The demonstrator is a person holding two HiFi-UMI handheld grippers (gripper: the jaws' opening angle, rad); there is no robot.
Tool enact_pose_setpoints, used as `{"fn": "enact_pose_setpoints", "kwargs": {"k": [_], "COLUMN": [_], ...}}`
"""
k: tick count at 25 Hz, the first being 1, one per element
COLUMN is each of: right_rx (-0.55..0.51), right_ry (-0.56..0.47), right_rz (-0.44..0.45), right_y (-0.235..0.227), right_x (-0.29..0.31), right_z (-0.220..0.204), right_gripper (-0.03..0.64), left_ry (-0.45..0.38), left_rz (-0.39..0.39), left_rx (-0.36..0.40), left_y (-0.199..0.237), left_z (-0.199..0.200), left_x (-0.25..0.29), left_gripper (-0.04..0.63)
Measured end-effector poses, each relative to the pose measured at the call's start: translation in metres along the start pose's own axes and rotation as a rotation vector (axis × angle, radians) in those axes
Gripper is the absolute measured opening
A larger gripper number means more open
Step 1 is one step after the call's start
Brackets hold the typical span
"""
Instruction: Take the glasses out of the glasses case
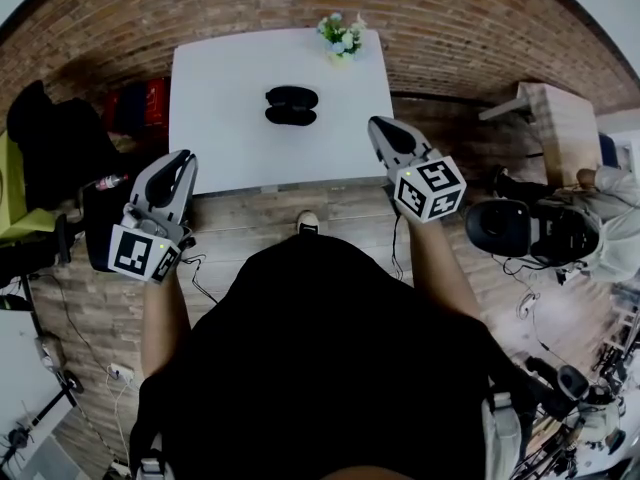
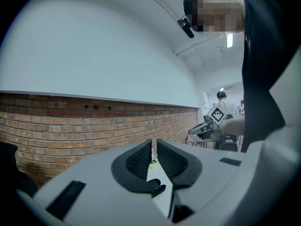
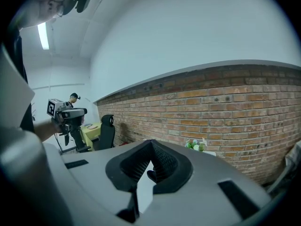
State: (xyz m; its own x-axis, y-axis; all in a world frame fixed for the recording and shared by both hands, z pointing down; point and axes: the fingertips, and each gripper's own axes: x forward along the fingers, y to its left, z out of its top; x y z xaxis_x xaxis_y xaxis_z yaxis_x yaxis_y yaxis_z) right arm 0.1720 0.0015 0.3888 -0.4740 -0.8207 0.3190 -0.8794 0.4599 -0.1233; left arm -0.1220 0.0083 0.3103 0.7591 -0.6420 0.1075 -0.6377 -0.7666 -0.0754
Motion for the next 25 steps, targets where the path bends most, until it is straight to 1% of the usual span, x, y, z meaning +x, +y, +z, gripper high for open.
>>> {"fn": "enact_pose_setpoints", "kwargs": {"k": [3, 9, 12, 16, 21, 25], "right_rx": [-0.005, -0.007, -0.005, -0.006, -0.014, -0.022], "right_ry": [0.006, 0.001, 0.002, 0.002, 0.001, -0.007], "right_rz": [0.011, 0.036, 0.052, 0.07, 0.099, 0.119], "right_y": [-0.007, -0.026, -0.034, -0.049, -0.062, -0.066], "right_x": [0.002, 0.008, 0.011, 0.012, 0.015, 0.018], "right_z": [-0.001, -0.001, -0.004, -0.004, 0.001, 0.007], "right_gripper": [0.015, 0.015, 0.015, 0.015, 0.015, 0.015], "left_ry": [0.011, 0.003, -0.014, 0.037, 0.023, 0.048], "left_rz": [0.01, 0.027, 0.031, 0.065, 0.087, 0.111], "left_rx": [0.003, -0.006, -0.014, 0.0, 0.003, 0.017], "left_y": [-0.002, -0.01, -0.015, -0.017, -0.023, -0.027], "left_z": [0.0, 0.002, 0.005, -0.003, 0.008, 0.008], "left_x": [0.006, 0.019, 0.026, 0.034, 0.045, 0.042], "left_gripper": [0.041, 0.041, 0.041, 0.041, 0.041, 0.041]}}
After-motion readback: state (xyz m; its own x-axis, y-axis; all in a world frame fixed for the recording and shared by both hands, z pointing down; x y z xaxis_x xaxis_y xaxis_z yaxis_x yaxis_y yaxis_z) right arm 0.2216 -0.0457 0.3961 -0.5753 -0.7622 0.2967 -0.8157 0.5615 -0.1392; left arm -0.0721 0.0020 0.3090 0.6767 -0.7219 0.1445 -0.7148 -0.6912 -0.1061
